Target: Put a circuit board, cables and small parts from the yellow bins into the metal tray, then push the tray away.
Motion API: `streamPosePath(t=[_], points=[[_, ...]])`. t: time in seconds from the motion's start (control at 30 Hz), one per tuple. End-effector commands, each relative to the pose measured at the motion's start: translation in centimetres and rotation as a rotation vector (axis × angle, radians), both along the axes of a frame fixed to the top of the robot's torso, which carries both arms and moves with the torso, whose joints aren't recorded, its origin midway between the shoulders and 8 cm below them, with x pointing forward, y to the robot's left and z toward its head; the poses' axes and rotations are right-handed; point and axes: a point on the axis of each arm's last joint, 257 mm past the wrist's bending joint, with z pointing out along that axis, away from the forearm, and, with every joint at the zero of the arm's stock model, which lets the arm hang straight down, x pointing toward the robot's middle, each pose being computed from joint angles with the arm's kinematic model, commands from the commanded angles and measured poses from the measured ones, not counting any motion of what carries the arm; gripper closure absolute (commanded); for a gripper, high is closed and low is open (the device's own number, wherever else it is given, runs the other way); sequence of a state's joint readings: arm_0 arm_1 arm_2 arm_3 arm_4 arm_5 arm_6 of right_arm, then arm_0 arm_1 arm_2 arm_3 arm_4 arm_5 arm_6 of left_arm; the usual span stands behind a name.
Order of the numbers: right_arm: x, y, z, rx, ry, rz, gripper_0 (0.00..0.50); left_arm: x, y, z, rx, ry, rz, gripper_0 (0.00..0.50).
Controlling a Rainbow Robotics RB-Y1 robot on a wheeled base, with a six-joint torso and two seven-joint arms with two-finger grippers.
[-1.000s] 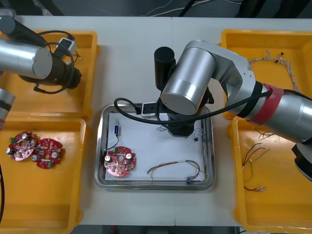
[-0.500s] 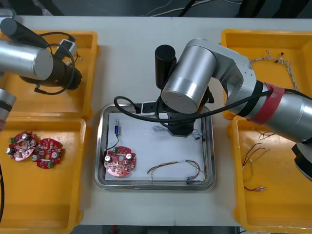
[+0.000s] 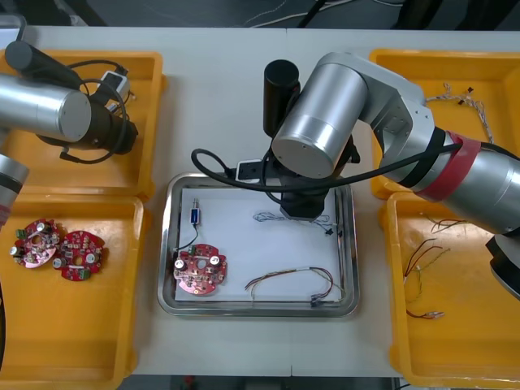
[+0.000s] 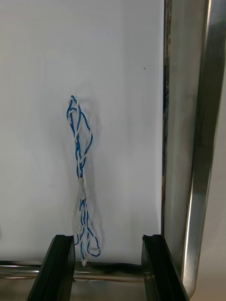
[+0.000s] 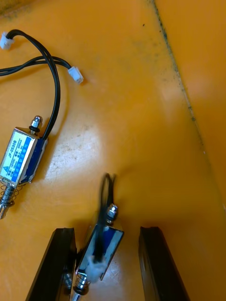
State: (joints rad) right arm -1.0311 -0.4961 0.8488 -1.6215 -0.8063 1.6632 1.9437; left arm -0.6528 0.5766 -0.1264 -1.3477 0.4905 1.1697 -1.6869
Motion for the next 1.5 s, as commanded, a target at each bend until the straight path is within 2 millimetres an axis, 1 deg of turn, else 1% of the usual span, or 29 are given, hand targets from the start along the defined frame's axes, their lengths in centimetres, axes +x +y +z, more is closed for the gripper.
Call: streamPosePath(t=[0.03,0.07,0.1,0.13,0.37,0.47,0.5,0.53,0.57,0.6,0.63,0.67,0.7,0.77,0.87,0.9,0.93,0.97,1.03,1.07,1.17,1.4,1.43,1.47,1.5], points=[[1.1,-0.1,3.7,0.051,-0.018,-0.024,0.077,-0.2,-0.9,-0.9,0.039,-0.001,-0.052,0.243],[1.3,-0.5,4.7,0.067,-0.015,-0.047,0.076,-0.2,-0.9,-0.9,0.037,-0.003,-0.051,0.407],[1.4,-0.6,5.0,0.070,-0.015,-0.052,0.077,-0.2,-0.9,-0.9,0.036,-0.003,-0.050,0.449],[1.5,-1.0,5.7,0.082,-0.010,-0.071,0.077,-0.2,-0.8,-0.9,0.036,-0.001,-0.046,0.500],[2.0,-3.8,9.1,0.133,0.006,-0.186,0.075,-0.2,-0.5,-0.6,0.016,-0.002,-0.028,0.500],[2.5,-5.4,11.0,0.161,-0.004,-0.252,0.077,-0.5,0.8,-0.1,0.005,0.009,-0.002,0.500],[2.7,-5.6,11.5,0.172,-0.012,-0.263,0.076,-0.6,1.0,-0.1,0.002,0.014,0.003,0.500],[3.2,-6.0,12.3,0.195,-0.032,-0.286,0.076,-0.8,1.7,0.2,-0.003,0.019,0.016,0.500],[3.4,-6.2,12.7,0.204,-0.039,-0.295,0.074,-0.8,1.8,0.4,-0.005,0.020,0.019,0.500],[3.9,-6.7,13.8,0.242,-0.056,-0.337,0.076,-1.3,2.6,0.7,-0.010,0.034,0.034,0.500],[4.0,-6.9,14.1,0.257,-0.058,-0.355,0.076,-1.4,2.8,0.9,-0.011,0.038,0.038,0.500],[4.3,-7.4,14.6,0.283,-0.062,-0.398,0.076,-1.8,3.4,1.3,-0.011,0.049,0.049,0.500],[4.4,-7.5,14.9,0.295,-0.065,-0.412,0.077,-2.0,3.5,1.5,-0.012,0.055,0.051,0.500],[4.9,-8.6,15.9,0.338,-0.080,-0.490,0.076,-2.9,4.2,2.3,-0.015,0.078,0.064,0.500],[5.4,-10.3,16.8,0.395,-0.088,-0.596,0.079,-4.3,4.8,3.5,-0.020,0.108,0.081,0.500],[5.4,-10.5,16.9,0.407,-0.088,-0.613,0.076,-4.5,4.9,3.7,-0.023,0.112,0.085,0.500],[5.6,-11.4,17.0,0.429,-0.087,-0.659,0.076,-5.0,5.1,4.1,-0.028,0.122,0.093,0.500],[5.6,-11.7,17.0,0.437,-0.087,-0.673,0.076,-5.1,5.2,4.3,-0.028,0.123,0.096,0.500],[5.7,-13.0,17.2,0.468,-0.083,-0.733,0.074,-5.8,5.5,4.9,-0.031,0.137,0.107,0.500],[5.7,-13.9,17.2,0.482,-0.084,-0.771,0.076,-6.2,5.6,5.3,-0.035,0.143,0.113,0.500],[5.8,-15.8,17.5,0.507,-0.091,-0.837,0.077,-7.2,5.9,6.2,-0.042,0.159,0.128,0.500],[5.8,-20.4,18.1,0.569,-0.110,-0.997,0.076,-9.8,6.2,8.3,-0.060,0.191,0.170,0.500],[5.8,-20.4,18.1,0.569,-0.110,-0.997,0.076,-9.8,6.2,8.3,-0.060,0.191,0.170,0.500],[5.9,-21.7,18.4,0.587,-0.124,-1.034,0.076,-10.5,6.0,8.6,-0.075,0.200,0.195,0.500],[5.9,-22.4,18.5,0.590,-0.131,-1.050,0.076,-10.7,5.8,8.8,-0.083,0.201,0.206,0.500]])
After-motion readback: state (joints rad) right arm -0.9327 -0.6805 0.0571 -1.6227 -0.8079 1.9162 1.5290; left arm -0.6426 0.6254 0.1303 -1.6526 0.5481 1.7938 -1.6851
